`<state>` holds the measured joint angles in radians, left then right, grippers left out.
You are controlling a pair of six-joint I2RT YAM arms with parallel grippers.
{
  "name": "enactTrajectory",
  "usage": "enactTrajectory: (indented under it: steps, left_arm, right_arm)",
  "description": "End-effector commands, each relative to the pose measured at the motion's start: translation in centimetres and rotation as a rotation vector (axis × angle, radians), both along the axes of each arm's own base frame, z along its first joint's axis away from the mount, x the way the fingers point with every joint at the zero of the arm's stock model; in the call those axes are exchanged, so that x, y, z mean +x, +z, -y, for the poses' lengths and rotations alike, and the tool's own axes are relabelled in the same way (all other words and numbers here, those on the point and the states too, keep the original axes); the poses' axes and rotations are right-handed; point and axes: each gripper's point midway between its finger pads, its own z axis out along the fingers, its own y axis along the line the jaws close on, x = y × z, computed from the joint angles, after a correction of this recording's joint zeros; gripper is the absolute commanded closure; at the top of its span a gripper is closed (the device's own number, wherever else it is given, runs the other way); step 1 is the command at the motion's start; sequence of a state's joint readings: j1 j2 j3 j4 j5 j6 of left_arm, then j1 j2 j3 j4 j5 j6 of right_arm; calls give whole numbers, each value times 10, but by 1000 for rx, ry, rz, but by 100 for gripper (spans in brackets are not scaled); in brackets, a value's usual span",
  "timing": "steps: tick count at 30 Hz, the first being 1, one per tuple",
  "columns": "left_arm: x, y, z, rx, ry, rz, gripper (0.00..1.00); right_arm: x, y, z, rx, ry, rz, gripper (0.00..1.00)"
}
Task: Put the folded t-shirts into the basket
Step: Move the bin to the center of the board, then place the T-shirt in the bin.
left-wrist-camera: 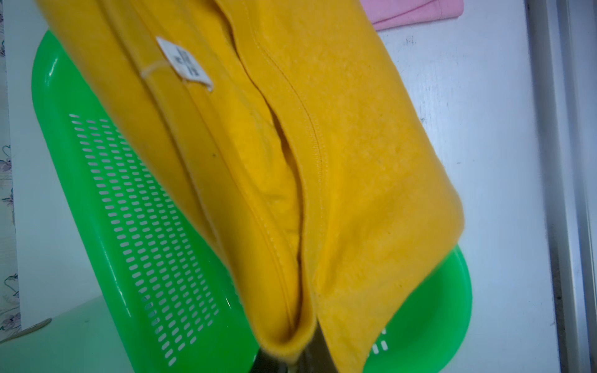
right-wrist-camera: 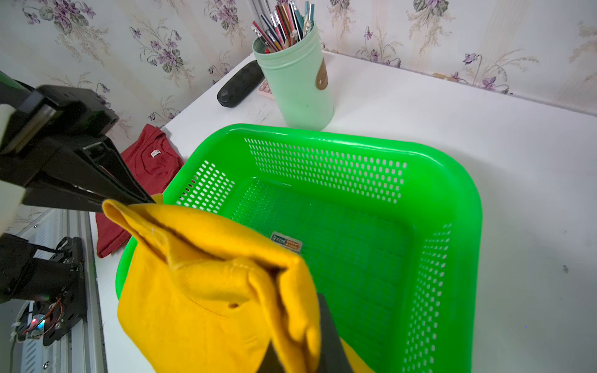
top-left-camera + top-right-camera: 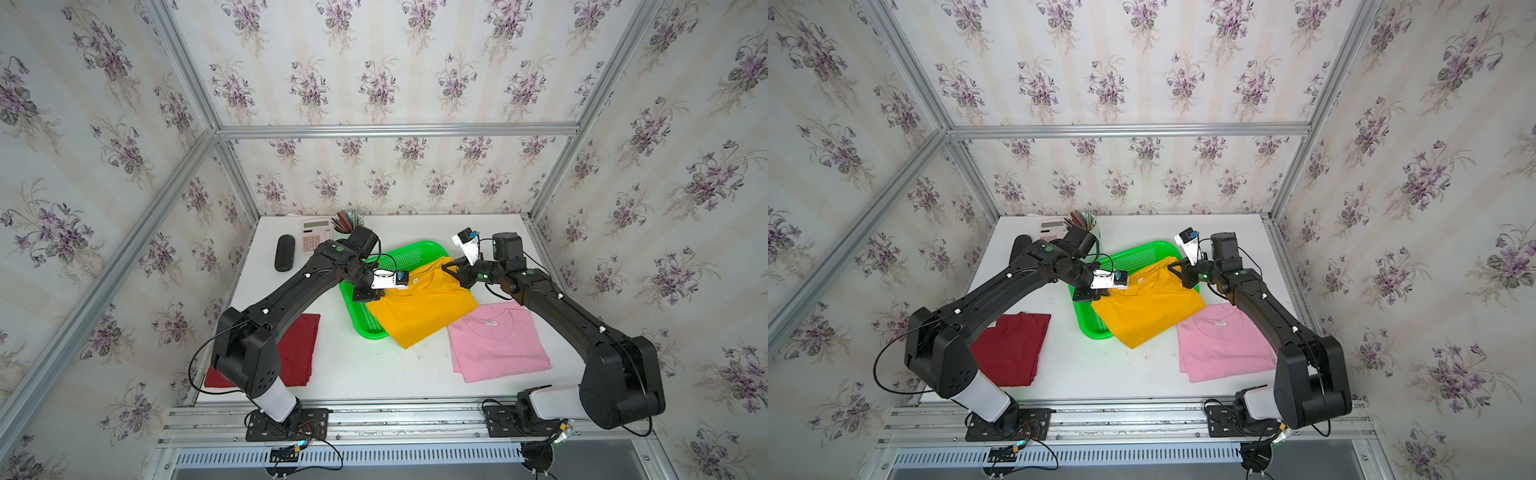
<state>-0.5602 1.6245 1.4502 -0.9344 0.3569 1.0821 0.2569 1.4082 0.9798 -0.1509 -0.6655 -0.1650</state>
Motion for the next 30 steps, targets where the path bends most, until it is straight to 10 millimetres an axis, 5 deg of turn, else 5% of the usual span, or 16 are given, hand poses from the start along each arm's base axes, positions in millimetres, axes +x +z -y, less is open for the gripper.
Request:
enactTrajectory:
  steps: [1, 15, 25, 30]
  left_arm:
    - [-7, 13, -6, -9, 58, -20, 100]
    - [-34, 87, -18, -159, 62, 148, 100]
    - [-65, 100, -40, -181, 75, 194, 100]
    - [-58, 93, -42, -153, 74, 221, 100]
  right_arm:
    - [-1, 4, -5, -13, 20, -11, 100]
    - [-27, 91, -23, -5, 101, 119, 100]
    - [-42, 106, -42, 17, 189, 135, 100]
    - [-35, 88, -44, -27, 217, 114, 100]
